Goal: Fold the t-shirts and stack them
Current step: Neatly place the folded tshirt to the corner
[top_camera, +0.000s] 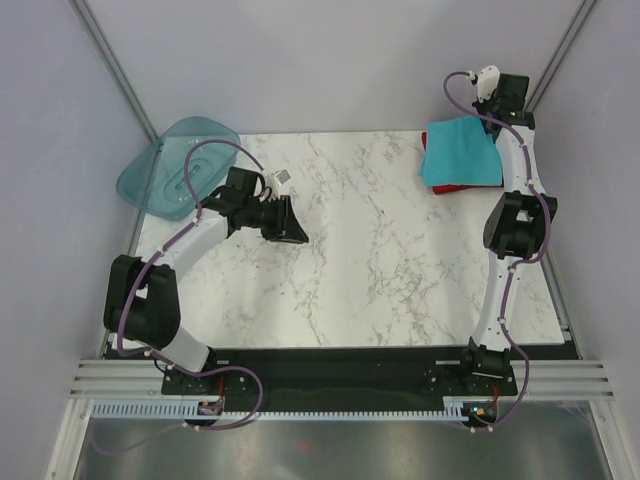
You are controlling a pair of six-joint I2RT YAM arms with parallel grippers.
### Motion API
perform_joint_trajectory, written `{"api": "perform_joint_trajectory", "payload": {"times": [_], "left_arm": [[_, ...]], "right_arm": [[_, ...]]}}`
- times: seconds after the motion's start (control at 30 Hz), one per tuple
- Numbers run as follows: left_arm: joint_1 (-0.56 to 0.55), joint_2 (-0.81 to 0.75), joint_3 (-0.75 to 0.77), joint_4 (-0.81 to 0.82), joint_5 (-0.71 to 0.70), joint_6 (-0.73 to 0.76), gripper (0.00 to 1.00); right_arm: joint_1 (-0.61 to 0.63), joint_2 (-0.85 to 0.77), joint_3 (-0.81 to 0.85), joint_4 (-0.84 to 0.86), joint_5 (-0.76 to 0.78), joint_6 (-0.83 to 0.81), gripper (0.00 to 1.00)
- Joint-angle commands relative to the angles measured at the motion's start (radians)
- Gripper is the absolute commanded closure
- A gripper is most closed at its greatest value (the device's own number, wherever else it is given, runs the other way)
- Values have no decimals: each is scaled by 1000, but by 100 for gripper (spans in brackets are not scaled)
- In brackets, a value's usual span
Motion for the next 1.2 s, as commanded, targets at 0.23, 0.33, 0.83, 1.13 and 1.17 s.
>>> {"api": "perform_joint_trajectory", "payload": {"times": [0.23, 0.33, 0.83, 1.13, 1.17], "left_arm": [[-5, 17, -6, 18, 27, 40, 67], [-5, 20, -4, 18, 28, 40, 67], [-5, 62, 3, 18, 44, 40, 67], [-5, 20, 0, 16, 41, 39, 67], [-5, 14, 2, 16, 45, 39, 67]], "right_arm": [[-7, 23, 89, 145, 9, -92, 100], [-2, 37, 90, 159, 9, -109, 100], [-2, 172, 116, 404, 71, -155, 81], [4, -32, -127, 449, 241, -8, 20], [4, -77, -143, 440, 282, 15, 19]]}}
